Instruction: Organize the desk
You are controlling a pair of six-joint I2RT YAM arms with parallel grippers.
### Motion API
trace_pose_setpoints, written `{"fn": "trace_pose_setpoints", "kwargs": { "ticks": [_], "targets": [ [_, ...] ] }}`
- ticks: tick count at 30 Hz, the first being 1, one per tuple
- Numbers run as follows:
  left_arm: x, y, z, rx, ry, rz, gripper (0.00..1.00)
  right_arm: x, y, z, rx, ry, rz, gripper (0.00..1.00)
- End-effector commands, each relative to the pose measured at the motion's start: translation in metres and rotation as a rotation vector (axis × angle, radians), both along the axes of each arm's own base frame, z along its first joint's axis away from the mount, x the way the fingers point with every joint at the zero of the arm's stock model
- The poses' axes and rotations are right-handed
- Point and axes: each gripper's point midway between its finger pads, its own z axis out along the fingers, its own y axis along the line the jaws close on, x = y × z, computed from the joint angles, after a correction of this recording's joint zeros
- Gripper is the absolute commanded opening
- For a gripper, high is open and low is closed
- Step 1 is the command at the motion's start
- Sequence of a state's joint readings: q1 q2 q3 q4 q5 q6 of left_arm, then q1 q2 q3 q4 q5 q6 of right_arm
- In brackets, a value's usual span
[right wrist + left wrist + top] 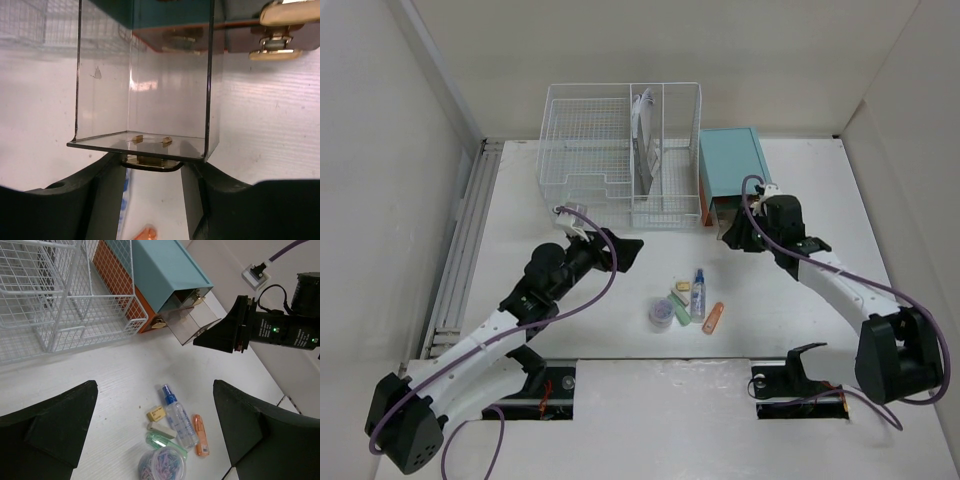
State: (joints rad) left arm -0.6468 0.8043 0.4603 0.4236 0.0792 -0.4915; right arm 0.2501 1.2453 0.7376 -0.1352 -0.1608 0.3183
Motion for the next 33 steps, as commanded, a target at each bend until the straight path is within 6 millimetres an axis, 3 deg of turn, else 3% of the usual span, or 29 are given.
{"fn": "trace_pose_setpoints", "kwargs": {
  "ticks": [1, 2, 3, 4, 8, 16, 22, 25, 27, 28, 29, 30, 31, 33],
  "targets": [
    [-0.003, -0.005, 0.014, -0.060, -0.042, -0.025, 1.00, -0.010, 0.004, 0.013, -0.028, -0.023, 0.104, 0.46],
    [-0.004, -0.005, 0.011, -0.060, -0.042, -0.025, 1.00, -0.012, 0.007, 0.017, -0.017, -0.030, 0.118, 0.58],
    [-0.004, -0.005, 0.011, -0.060, -0.042, -0.025, 1.00, -0.013, 0.008, 0.022, -0.012, -0.047, 0.134, 0.58],
    [-0.004, -0.005, 0.011, -0.067, -0.036, -0.025, 1.00, -0.014, 0.010, 0.023, -0.005, -0.046, 0.144, 0.72],
    [-0.003, -0.008, 0.005, -0.055, -0.018, -0.034, 1.00, -0.027, 0.020, 0.033, 0.023, -0.053, 0.227, 0.86],
    [-0.002, -0.010, 0.007, -0.042, -0.031, -0.044, 1.00, -0.060, 0.046, 0.049, 0.105, -0.076, 0.453, 0.82],
    [-0.001, -0.013, -0.003, -0.018, 0.001, -0.045, 0.92, -0.110, 0.090, 0.054, 0.125, -0.062, 0.776, 0.70],
    [-0.005, -0.025, -0.022, 0.061, 0.052, -0.078, 0.77, -0.120, 0.112, 0.062, 0.074, -0.111, 0.923, 0.70],
    [-0.008, -0.029, -0.039, 0.111, 0.095, -0.095, 0.59, -0.116, 0.127, 0.074, -0.015, -0.207, 1.065, 0.74],
    [-0.012, -0.033, -0.038, 0.115, 0.098, -0.110, 0.29, -0.111, 0.130, 0.071, -0.082, -0.224, 1.093, 0.74],
    [-0.011, -0.030, -0.041, 0.125, 0.108, -0.097, 0.10, -0.123, 0.136, 0.063, -0.139, -0.210, 1.178, 0.74],
    [-0.013, -0.029, -0.048, 0.145, 0.127, -0.093, 0.00, -0.115, 0.142, 0.065, -0.222, -0.278, 1.242, 0.74],
    [-0.010, -0.026, -0.050, 0.154, 0.132, -0.066, 0.00, -0.108, 0.142, 0.047, -0.307, -0.254, 1.267, 0.72],
    [-0.011, -0.019, -0.042, 0.122, 0.124, -0.036, 0.00, -0.110, 0.150, 0.032, -0.402, -0.293, 1.360, 0.73]
  ]
}}
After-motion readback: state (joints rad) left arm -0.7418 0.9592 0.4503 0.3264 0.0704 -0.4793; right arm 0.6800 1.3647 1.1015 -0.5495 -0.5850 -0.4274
